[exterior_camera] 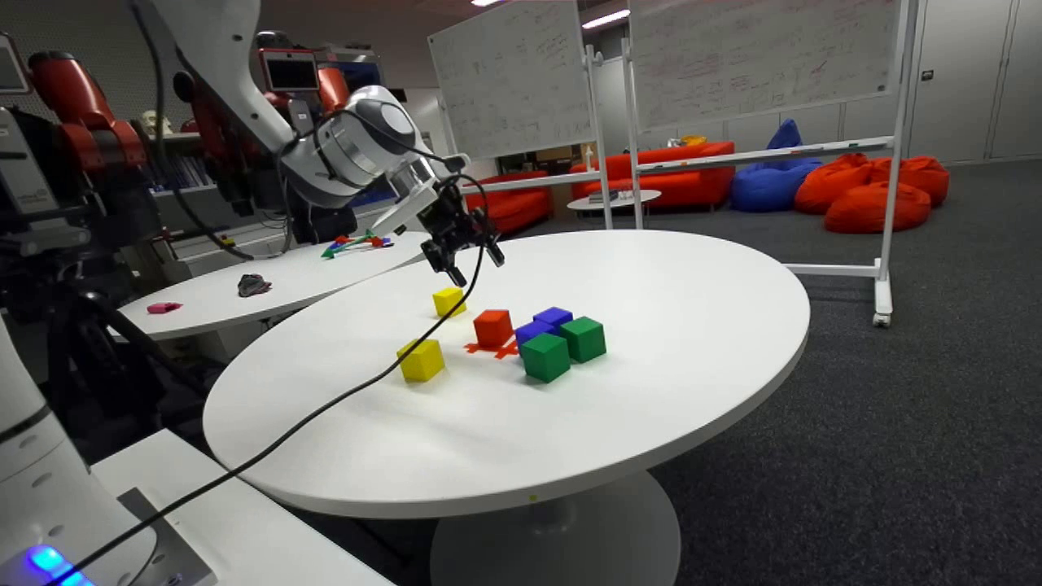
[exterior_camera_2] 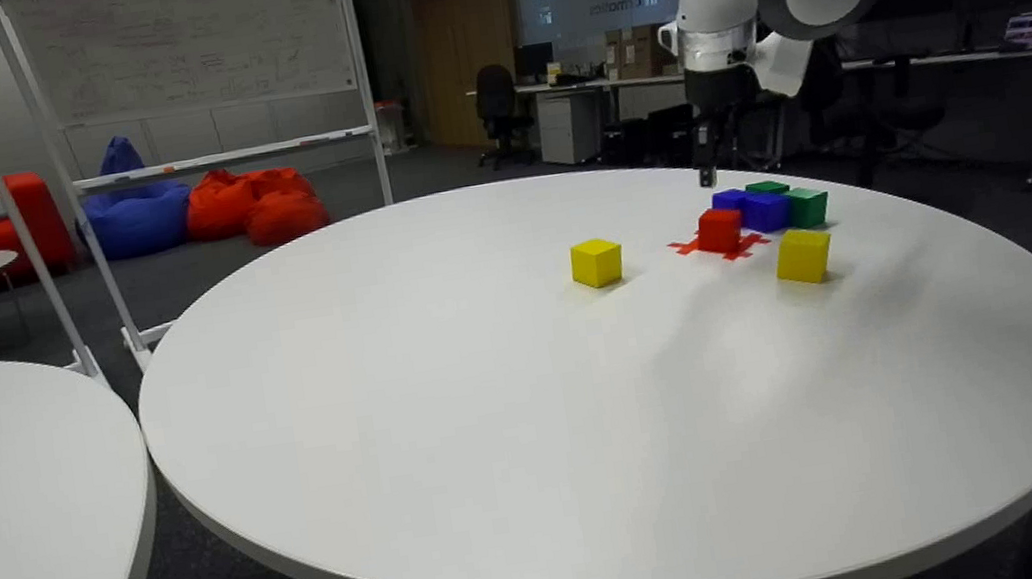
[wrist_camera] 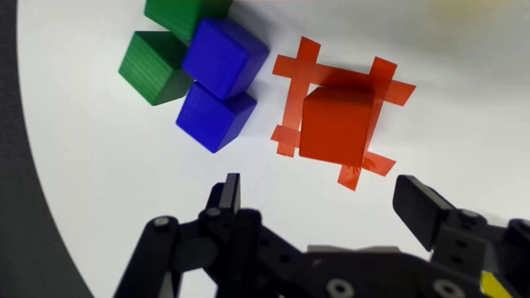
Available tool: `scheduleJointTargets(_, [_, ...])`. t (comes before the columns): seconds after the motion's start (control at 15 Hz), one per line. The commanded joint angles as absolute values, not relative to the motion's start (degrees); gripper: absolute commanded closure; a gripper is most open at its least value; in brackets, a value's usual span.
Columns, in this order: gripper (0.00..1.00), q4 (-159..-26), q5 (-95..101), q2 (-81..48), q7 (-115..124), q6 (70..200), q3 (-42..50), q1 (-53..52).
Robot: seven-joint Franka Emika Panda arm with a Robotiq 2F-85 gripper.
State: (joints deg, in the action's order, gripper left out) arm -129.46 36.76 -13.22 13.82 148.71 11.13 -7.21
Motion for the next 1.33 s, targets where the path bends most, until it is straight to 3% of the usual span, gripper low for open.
scheduleJointTargets(0.0, [0.0, -139.84, 49.85, 1.34, 24.36, 147.82, 10.43, -7.7])
scheduleJointTargets(0.6, [0.0, -147.85, 54.07, 14.49, 27.9, 147.17, 1.65, -0.67])
scheduleJointTargets(1.27, [0.0, -145.3, 52.42, 11.37, 26.88, 147.81, 0.47, 0.18])
